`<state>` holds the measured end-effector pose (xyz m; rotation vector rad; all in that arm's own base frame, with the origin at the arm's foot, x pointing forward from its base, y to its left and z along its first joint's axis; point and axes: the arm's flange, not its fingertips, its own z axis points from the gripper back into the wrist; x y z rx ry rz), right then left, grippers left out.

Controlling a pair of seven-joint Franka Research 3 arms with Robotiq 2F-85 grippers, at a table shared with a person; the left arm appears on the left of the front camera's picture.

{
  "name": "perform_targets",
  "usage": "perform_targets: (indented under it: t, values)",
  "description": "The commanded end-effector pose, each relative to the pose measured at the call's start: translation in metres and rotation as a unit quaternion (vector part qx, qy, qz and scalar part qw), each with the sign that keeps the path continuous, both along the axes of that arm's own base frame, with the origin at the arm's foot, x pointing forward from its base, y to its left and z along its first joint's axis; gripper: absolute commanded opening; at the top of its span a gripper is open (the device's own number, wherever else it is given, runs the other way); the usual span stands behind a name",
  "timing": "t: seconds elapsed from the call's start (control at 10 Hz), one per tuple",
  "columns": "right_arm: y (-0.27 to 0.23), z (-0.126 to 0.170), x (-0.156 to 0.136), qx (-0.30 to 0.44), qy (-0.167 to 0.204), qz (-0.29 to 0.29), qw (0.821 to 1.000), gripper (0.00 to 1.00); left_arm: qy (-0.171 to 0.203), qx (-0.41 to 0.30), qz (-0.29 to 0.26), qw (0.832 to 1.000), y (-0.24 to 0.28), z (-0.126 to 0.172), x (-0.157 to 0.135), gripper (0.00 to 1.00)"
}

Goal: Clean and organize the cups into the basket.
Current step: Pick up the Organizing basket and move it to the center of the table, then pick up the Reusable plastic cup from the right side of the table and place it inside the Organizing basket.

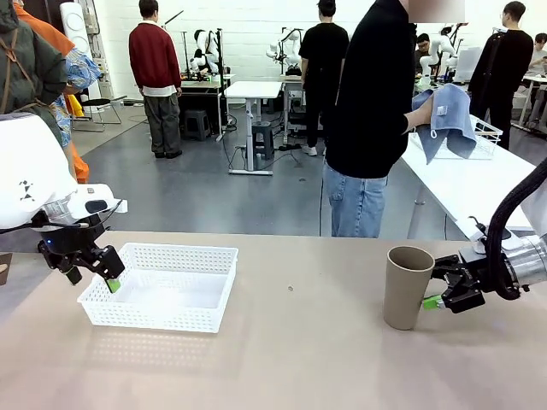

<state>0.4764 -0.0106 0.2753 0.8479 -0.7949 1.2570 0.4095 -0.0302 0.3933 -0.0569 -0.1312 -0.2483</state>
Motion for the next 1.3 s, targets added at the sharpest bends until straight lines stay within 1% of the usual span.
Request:
perform_targets:
  t: [0.0, 0.4, 0.8, 1.2]
  values:
    - [0.003, -0.003, 0.000, 0.008, -0.017, 0.009, 1.000, 1.00, -0.006, 0.003, -0.004, 1.000, 0.003, -0.004, 0.001, 1.00]
    - [0.019, -0.002, 0.004, 0.024, -0.034, 0.027, 0.999, 1.00, 0.006, 0.009, 0.006, 1.000, 0.004, -0.012, 0.006, 1.00]
    - [0.042, -0.008, 0.009, 0.041, -0.008, 0.050, 0.998, 1.00, 0.017, 0.012, 0.024, 0.999, 0.008, -0.019, 0.010, 1.00]
    - [0.052, -0.017, 0.012, 0.042, 0.001, 0.056, 0.998, 1.00, 0.026, 0.017, 0.030, 0.999, 0.009, -0.029, 0.017, 1.00]
